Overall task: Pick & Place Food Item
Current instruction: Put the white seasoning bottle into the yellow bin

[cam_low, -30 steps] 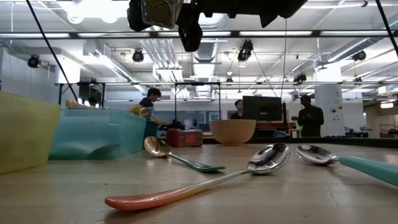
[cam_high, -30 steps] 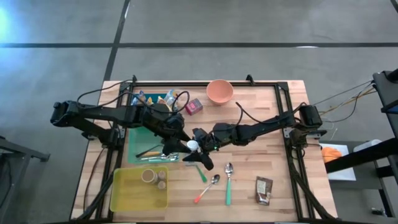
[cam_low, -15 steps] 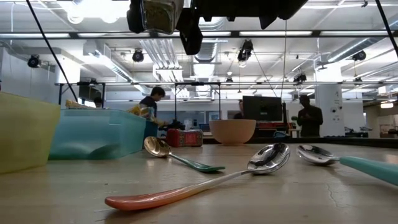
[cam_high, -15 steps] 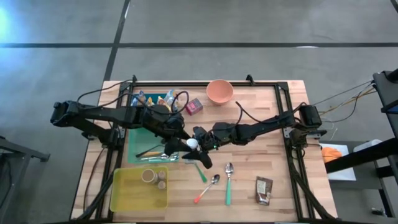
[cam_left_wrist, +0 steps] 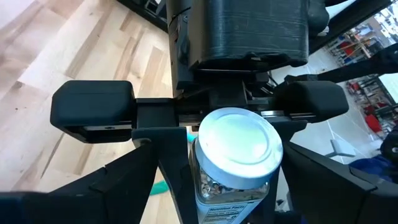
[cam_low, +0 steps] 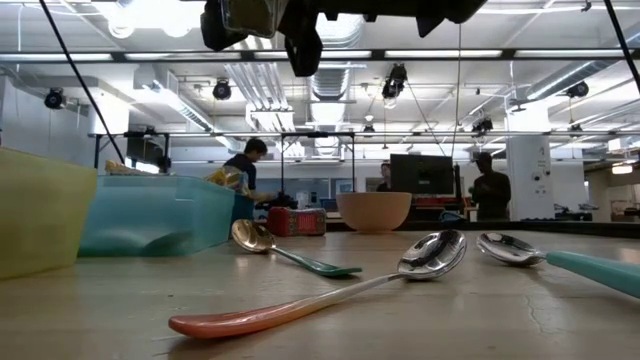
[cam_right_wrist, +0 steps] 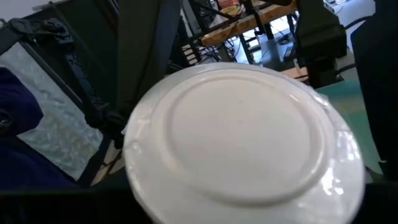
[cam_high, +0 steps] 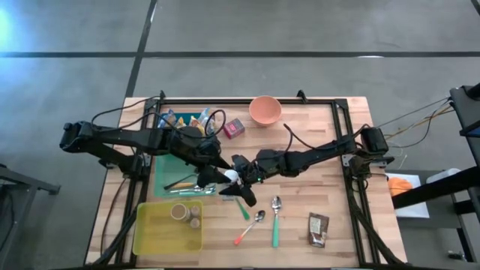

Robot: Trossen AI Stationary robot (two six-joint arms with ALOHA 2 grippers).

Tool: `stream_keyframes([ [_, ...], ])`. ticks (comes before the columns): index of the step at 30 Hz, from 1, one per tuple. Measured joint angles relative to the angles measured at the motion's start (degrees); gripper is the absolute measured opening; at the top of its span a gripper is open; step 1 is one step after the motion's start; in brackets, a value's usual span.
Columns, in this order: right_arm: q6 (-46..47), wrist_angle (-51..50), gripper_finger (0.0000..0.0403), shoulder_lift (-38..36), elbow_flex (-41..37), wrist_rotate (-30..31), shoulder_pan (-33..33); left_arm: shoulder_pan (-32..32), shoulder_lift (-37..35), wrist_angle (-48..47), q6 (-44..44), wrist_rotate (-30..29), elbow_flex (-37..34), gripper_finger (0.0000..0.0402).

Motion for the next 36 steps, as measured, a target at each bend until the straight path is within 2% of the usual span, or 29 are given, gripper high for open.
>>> stream_keyframes([
  [22, 0.90, -0.26, 0.0188, -0.07, 0.39, 5.97, 0.07, -2.27, 0.09, 1.26, 3.28, -4.11, -0.02, 0.0337],
  [29, 1.04, -0.06, 0.0188, -0.07, 0.44, 5.99, 0.04, -2.40, 0.09, 2.25, 4.55, -3.73, -0.02, 0.0277],
  [36, 0.04, 0.90, 0.0188, -0.09, 0.96, 5.65, 0.00, -2.40, 0.09, 4.47, 4.92, -0.06, 0.02, 0.0197],
])
